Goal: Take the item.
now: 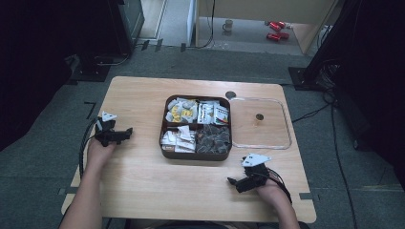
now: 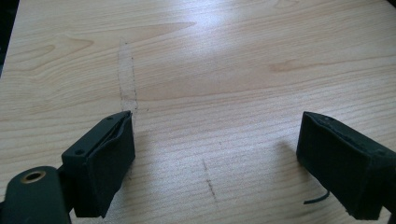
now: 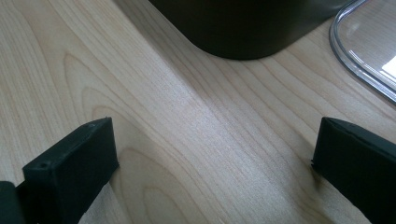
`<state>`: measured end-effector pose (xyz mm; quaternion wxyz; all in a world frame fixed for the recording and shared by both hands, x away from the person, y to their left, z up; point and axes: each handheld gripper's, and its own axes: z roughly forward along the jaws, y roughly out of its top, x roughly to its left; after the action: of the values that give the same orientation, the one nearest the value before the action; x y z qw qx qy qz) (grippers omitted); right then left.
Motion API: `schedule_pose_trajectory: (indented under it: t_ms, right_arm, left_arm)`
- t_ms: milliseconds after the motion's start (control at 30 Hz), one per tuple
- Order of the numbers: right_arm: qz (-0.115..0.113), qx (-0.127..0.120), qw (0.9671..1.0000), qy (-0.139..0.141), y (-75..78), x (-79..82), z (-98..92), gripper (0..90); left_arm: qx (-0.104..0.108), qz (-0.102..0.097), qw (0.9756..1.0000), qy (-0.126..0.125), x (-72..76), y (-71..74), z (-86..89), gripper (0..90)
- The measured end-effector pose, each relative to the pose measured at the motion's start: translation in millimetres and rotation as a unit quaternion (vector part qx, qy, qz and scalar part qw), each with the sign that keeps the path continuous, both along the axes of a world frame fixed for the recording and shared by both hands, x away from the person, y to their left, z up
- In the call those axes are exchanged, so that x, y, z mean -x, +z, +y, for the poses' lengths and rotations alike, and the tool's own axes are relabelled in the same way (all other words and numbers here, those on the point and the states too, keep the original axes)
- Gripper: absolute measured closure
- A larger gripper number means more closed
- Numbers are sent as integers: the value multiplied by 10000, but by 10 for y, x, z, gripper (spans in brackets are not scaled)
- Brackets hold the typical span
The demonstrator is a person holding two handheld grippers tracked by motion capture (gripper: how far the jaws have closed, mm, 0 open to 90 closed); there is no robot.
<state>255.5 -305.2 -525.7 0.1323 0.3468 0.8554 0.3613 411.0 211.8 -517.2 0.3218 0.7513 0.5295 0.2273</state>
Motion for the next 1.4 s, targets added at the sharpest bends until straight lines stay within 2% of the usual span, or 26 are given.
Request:
schedule_pose_trajectory:
  t_ms: [600, 833, 867, 933, 967, 1233, 1400]
  right_arm:
    - [2, 1, 10000, 3, 0, 0, 0, 0]
    - [0, 2, 10000, 1, 0, 0, 0, 0]
    - [1, 2, 10000, 4, 1, 0, 0, 0]
    - [0, 1, 10000, 1, 0, 0, 0, 0]
    - [2, 1, 10000, 6, 1, 0, -1, 0]
    - [2, 0, 10000, 2, 1, 0, 0, 0]
    - [2, 2, 10000, 5, 1, 0, -1, 0]
  left_arm:
    - [2, 6, 10000, 68, -1, 1, -15, 114]
    - [-70, 200, 9997, 99, 3, 50, -37, 156]
    - [-68, 206, 9997, 79, 6, 59, -36, 179]
    - [-60, 208, 9998, 26, 19, 79, -36, 283]
    - [-67, 211, 9998, -1, 21, 81, -36, 301]
    - [-61, 383, 9990, -236, 3, 130, -83, 314]
    - [-18, 244, 9990, -382, 15, 202, -127, 329]
